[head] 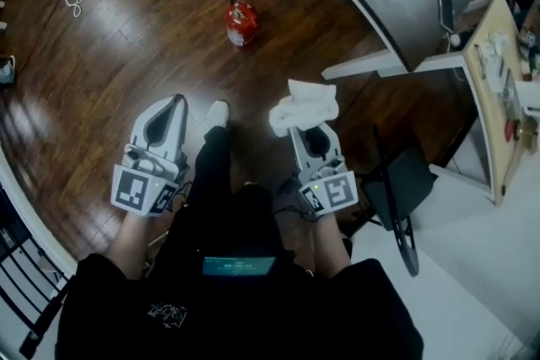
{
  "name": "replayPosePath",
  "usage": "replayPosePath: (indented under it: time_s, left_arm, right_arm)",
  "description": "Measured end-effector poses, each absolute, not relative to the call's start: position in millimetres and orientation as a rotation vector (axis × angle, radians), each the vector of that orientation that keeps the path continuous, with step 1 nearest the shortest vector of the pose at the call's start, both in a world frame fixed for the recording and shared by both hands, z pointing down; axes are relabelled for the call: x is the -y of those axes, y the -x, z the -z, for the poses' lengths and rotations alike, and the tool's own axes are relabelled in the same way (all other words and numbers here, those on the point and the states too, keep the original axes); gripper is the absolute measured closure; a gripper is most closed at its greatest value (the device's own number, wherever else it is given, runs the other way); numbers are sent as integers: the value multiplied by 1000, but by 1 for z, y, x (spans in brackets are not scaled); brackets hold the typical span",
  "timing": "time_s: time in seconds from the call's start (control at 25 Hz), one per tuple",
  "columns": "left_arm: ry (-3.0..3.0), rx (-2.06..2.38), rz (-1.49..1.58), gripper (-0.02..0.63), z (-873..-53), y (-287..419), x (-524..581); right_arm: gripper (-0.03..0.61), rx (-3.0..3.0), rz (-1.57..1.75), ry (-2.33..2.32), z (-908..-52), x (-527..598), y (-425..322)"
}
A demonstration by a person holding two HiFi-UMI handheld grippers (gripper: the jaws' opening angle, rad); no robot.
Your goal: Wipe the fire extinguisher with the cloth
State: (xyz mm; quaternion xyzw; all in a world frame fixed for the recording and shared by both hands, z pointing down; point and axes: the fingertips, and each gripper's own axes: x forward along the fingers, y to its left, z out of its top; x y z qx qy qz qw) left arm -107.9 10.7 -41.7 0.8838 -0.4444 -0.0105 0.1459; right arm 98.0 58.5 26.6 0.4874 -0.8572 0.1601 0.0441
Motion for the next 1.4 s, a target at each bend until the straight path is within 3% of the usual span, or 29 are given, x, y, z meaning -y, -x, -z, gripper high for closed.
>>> replayPosePath:
  time_s: [0.2,0.48,0.92,1.4]
  left_arm:
    - [-2575,1261,44,614,132,98,-80]
    - [-2616,1260,102,614,206,74,-153]
    - [-2634,1256,222,614,232,126,-239]
    - [-2685,1175,200,614,264,113,-244]
  right_arm:
    - [462,2643,-440,-1462,68,-130,-89]
    - [462,2633,-431,-1496,138,-190,-91]
    - [461,2714,-346,-1441,176,-265,-17]
    - [460,2704,-388,-1502,199,-272,-8]
